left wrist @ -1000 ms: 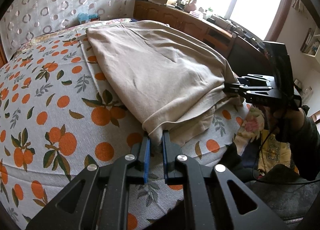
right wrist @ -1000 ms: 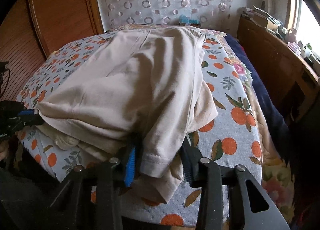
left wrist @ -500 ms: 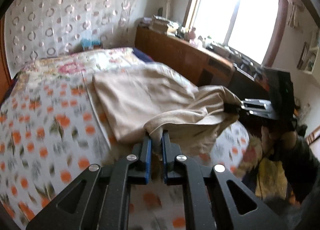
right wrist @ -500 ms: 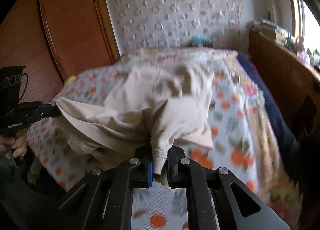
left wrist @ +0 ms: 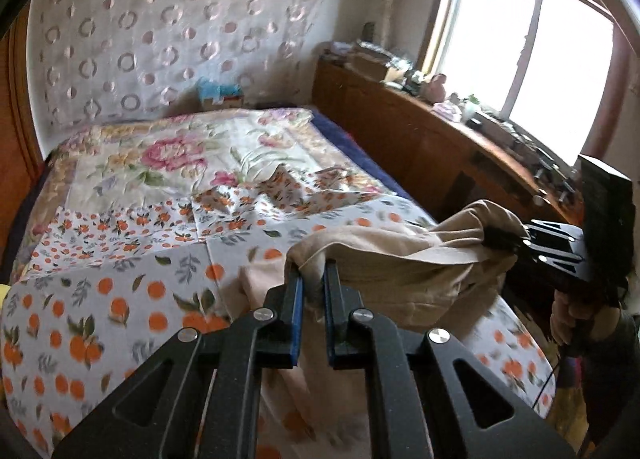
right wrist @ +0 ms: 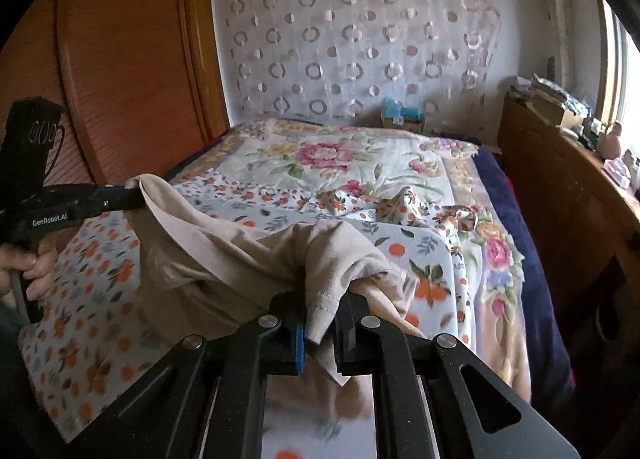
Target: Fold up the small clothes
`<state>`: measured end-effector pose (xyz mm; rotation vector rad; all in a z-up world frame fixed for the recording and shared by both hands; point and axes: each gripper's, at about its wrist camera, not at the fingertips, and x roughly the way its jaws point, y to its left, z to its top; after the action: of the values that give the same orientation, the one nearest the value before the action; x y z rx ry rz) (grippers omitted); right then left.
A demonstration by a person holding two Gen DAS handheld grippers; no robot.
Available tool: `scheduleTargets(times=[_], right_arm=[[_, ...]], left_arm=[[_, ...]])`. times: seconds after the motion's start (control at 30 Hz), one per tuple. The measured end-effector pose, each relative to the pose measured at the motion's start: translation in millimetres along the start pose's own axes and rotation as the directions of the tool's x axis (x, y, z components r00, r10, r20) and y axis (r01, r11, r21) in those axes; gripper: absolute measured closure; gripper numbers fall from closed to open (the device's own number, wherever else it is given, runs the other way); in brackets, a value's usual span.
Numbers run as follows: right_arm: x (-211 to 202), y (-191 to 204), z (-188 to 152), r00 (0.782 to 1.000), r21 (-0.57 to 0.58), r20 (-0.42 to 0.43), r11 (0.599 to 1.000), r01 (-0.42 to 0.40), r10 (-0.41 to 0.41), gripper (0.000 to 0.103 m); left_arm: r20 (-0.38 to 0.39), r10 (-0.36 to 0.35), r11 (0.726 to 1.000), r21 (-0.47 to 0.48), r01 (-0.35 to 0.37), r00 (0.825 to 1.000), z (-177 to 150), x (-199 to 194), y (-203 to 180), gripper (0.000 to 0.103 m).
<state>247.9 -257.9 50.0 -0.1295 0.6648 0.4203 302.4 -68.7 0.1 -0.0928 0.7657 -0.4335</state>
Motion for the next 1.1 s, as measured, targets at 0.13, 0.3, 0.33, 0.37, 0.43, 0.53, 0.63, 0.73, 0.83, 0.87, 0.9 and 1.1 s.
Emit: scheduleTargets(times=[0.13, 0.3, 0.33, 0.37, 0.43, 0.53, 0.63, 0.73, 0.83, 0.87, 0.9, 1.1], right_arm=[[30.8, -9.1, 10.3, 0.999, 0.023, -0.035, 1.000, 0.003, -0.002, 0.093], [41.6, -19.3, 26.6, 1.000, 0.037, -0.027, 0.999, 0.004, -0.003, 0.082], [37.6, -21.5, 27.2, 1.000, 0.042, -0.013, 0.999, 0.003, -0.003, 0.072], [33.3, -24.1, 26.7, 1.000, 0.049, 0.001, 0.999, 0.003, -0.003, 0.064], [24.2, -26.6, 20.5, 1.000, 0.049, 0.016, 0.999, 0.010, -0.010, 0.052], [20.1, -23.5, 6.1, 1.000, 0.012, -0.001, 1.000, -0.015, 0.015, 0.052], [21.1, -17.9, -1.7, 0.999, -0.034, -0.031, 0.999, -0.040, 0.039, 0.052], [23.5, -11.8, 1.9, 0.998, -0.083, -0.044, 0.995, -0.053, 0.050, 0.052], [25.0, -3.2, 5.4, 0.995, -0.117, -0.073, 0.990, -0.078, 0.070, 0.052], [24.5, 0.2, 4.7, 0.994, -0.129, -0.083, 0.989, -0.077, 0.067, 0.052], [24.3, 1.3, 4.0, 0.994, -0.139, -0.091, 0.987, -0.076, 0.064, 0.052], [42.2, 15.0, 5.9, 0.983, -0.259, -0.182, 0.965, -0.039, -0.009, 0.052]], left_arm=[[-0.058, 0.024, 1.000, -0.014, -0.025, 0.998, 6.7, 36.9, 14.6, 0.094], [-0.101, -0.009, 1.000, -0.027, 0.006, 0.995, 7.4, 56.4, 25.8, 0.091], [-0.100, 0.000, 1.000, -0.019, -0.002, 0.995, 6.9, 56.6, 26.2, 0.081], [-0.093, 0.004, 1.000, -0.008, -0.005, 0.996, 5.7, 54.7, 27.5, 0.062], [-0.085, -0.010, 1.000, 0.000, 0.010, 0.996, 4.1, 49.0, 27.9, 0.052], [-0.099, -0.020, 1.000, 0.015, 0.021, 0.995, -4.2, 41.4, 30.5, 0.041], [-0.133, -0.036, 0.999, 0.025, 0.040, 0.991, -17.6, 41.1, 31.3, 0.039], [-0.169, -0.030, 0.999, 0.034, 0.036, 0.985, -28.5, 48.9, 32.3, 0.039], [-0.192, -0.034, 0.999, 0.020, 0.039, 0.981, -35.0, 56.8, 34.8, 0.039], [-0.196, -0.038, 0.999, 0.016, 0.042, 0.980, -36.2, 58.5, 34.8, 0.039], [-0.200, -0.040, 0.999, 0.016, 0.044, 0.979, -37.0, 60.2, 34.2, 0.039], [-0.221, -0.036, 0.999, 0.027, 0.043, 0.975, -38.9, 68.5, 29.7, 0.039]])
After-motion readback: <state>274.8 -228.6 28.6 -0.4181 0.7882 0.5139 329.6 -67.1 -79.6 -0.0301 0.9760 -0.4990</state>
